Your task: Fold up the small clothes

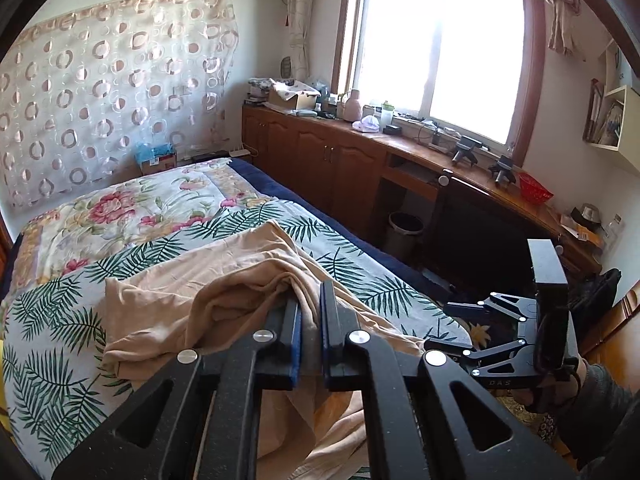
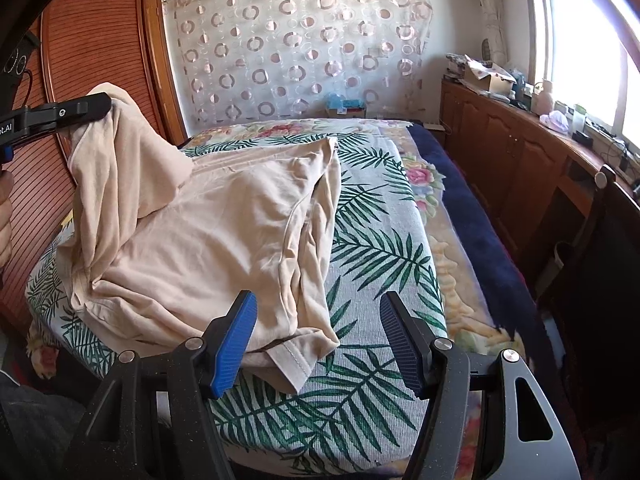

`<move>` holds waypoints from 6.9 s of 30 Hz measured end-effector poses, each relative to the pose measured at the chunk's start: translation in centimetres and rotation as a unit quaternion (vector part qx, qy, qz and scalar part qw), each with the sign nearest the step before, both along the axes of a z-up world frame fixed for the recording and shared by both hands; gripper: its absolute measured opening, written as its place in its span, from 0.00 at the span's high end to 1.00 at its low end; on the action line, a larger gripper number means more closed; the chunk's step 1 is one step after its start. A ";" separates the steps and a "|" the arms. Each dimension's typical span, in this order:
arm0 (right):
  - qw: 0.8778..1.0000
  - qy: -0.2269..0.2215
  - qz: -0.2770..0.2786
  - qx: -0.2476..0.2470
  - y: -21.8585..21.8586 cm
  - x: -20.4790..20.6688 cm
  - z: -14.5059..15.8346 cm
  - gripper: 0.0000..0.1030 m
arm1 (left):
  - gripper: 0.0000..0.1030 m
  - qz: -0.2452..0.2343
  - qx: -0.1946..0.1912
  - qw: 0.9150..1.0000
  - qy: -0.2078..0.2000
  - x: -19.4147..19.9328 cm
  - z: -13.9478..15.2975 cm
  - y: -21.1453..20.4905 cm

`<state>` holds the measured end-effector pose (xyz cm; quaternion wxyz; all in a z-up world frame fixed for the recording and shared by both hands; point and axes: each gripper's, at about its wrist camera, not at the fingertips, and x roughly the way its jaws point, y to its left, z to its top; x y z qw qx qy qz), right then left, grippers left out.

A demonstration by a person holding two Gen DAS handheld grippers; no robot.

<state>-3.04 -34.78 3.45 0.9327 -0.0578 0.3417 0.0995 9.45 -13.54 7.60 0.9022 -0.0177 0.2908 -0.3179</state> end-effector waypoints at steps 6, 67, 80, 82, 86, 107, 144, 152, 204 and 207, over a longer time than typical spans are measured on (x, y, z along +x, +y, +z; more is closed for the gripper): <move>1.000 0.005 -0.003 0.003 -0.5 0.4 -0.1 0.36 | 0.47 0.003 -0.009 1.000 0.006 -0.3 -0.3 1.3; 0.983 -0.013 0.183 -0.029 23.4 23.1 0.6 0.95 | 0.27 0.211 0.010 0.976 0.047 -1.3 -9.3 18.9; 0.998 0.007 0.024 -0.060 13.5 29.3 2.2 0.95 | 0.27 0.190 0.015 0.980 0.050 -1.2 -9.5 17.3; 0.997 0.017 0.004 -0.071 13.6 30.1 1.3 0.94 | 0.27 0.188 0.016 0.981 0.051 -1.2 -9.5 17.0; 0.997 0.040 -0.014 -0.060 14.2 30.4 0.4 0.80 | 0.27 0.182 0.019 0.982 0.054 -1.3 -9.7 16.5; 0.991 0.068 0.104 -0.044 11.6 10.4 -3.4 0.62 | 0.27 0.128 0.025 0.989 0.076 -1.8 -11.2 11.4; 0.999 0.040 0.009 -0.018 3.5 -0.5 -1.1 0.59 | 0.27 0.080 0.039 0.992 0.087 -3.1 -11.5 7.0; 0.998 0.059 0.008 -0.012 4.1 0.9 -3.1 0.54 | 0.27 0.079 0.043 0.992 0.089 -3.1 -11.8 6.8; 0.994 -0.008 0.096 0.059 4.7 3.1 1.2 0.90 | 0.91 0.046 -0.060 0.995 0.059 0.5 -6.0 8.3; 0.993 -0.031 0.097 0.053 5.2 5.5 2.8 0.90 | 0.91 0.060 -0.060 0.995 0.050 3.8 -5.0 8.6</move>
